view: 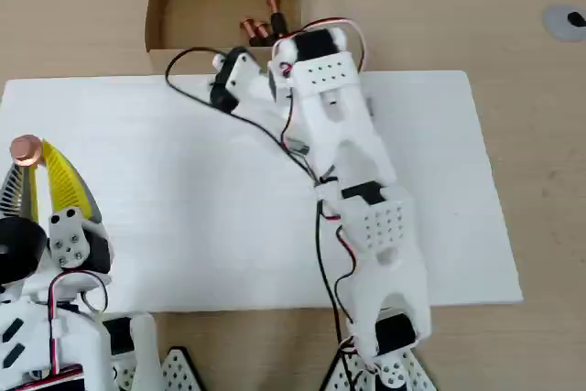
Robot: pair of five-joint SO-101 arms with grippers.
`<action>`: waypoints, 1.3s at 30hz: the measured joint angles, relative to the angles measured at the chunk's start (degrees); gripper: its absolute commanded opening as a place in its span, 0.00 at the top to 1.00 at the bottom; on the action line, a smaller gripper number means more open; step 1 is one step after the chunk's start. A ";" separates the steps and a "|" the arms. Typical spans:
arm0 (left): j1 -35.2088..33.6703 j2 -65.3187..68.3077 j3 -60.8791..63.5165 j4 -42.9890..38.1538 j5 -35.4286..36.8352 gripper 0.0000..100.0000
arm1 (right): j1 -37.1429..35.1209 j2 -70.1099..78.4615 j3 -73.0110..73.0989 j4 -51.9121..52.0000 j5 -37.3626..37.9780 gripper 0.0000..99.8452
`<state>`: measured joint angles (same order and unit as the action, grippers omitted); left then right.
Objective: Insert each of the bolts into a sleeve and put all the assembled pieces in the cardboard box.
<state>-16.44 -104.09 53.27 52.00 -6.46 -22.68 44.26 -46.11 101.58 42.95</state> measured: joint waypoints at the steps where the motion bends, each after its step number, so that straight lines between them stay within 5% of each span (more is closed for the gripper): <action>1: 0.00 0.00 0.00 0.00 0.00 0.99 | -0.53 0.00 0.70 0.00 0.00 0.75; 14: 0.00 0.00 0.00 0.00 -0.26 0.99 | -0.79 6.51 1.05 -1.14 -0.09 0.75; 23: 0.00 0.00 0.00 0.00 -3.16 0.99 | 0.53 6.77 0.53 -2.29 -0.09 0.99; 39: 0.00 0.00 0.00 0.00 -3.16 0.99 | 1.32 7.30 -16.79 0.00 -5.19 0.99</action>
<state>-16.44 -104.09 53.27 52.00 -9.63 -21.36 51.56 -62.90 101.58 37.76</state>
